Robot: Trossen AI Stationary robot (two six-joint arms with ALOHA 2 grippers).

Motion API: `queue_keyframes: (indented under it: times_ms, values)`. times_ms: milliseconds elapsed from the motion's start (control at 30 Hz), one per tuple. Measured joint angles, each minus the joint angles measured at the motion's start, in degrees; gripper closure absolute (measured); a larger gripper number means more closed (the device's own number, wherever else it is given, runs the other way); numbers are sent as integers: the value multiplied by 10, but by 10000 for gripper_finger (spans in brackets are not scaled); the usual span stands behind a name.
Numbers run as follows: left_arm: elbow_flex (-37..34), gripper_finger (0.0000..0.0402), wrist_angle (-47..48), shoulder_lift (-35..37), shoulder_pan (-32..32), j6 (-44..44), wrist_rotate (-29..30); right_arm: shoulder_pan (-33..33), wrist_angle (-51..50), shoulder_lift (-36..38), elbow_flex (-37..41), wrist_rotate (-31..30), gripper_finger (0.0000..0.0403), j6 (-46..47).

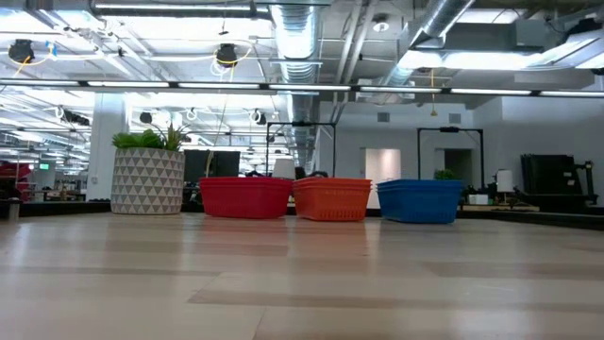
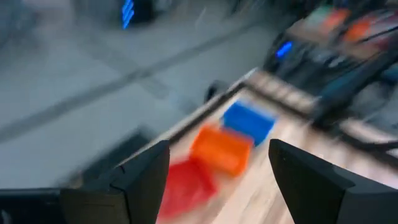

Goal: Stack baskets by color
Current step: Return to Home Position

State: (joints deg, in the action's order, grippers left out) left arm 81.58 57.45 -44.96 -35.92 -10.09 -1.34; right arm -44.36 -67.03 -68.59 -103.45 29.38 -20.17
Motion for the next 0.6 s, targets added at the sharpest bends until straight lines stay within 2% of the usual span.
queue_keyframes:
  times_ms: [67,133,233,333,433,500,600]
  values:
    - [-31,139,-71,36,0,23,-23,1,49,48,59,69,210,20]
    - [-72,139,-117,84,0,37,-35,4,108,105,132,78,210,58]
    - [-139,139,-126,154,0,33,-69,20,215,191,256,65,210,121]
    - [-218,139,-138,213,0,-4,-77,40,355,272,385,64,213,186]
    - [-288,139,-188,266,0,-16,-120,59,480,346,505,37,215,248]
    - [-333,139,-208,287,0,-27,-157,71,530,388,571,6,215,278]
    - [-398,139,-242,310,0,-51,-207,88,546,441,651,-34,213,324]
